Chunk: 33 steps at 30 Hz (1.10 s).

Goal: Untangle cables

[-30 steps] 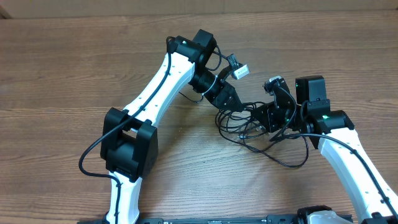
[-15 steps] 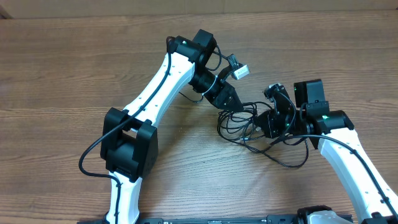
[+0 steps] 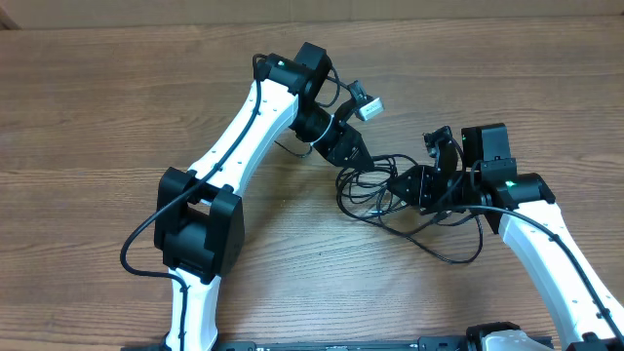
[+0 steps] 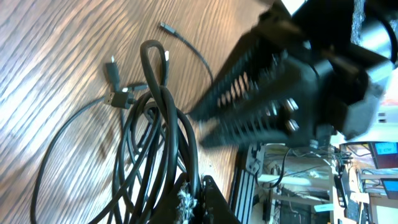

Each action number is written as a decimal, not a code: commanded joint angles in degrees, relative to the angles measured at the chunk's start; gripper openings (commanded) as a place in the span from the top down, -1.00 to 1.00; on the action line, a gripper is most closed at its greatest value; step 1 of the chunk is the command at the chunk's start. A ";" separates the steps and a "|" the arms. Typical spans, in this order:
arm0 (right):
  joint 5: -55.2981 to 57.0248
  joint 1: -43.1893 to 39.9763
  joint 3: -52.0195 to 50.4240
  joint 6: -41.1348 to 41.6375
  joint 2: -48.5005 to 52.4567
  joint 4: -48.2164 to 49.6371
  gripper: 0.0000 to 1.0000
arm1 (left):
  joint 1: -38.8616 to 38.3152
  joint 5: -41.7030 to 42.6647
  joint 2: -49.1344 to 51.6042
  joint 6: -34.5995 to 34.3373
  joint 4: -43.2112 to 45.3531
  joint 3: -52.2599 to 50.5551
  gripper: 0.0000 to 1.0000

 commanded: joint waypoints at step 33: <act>-7.32 0.09 -0.11 43.28 -0.11 9.22 0.41 | 0.20 9.38 -2.32 0.85 1.36 1.29 0.92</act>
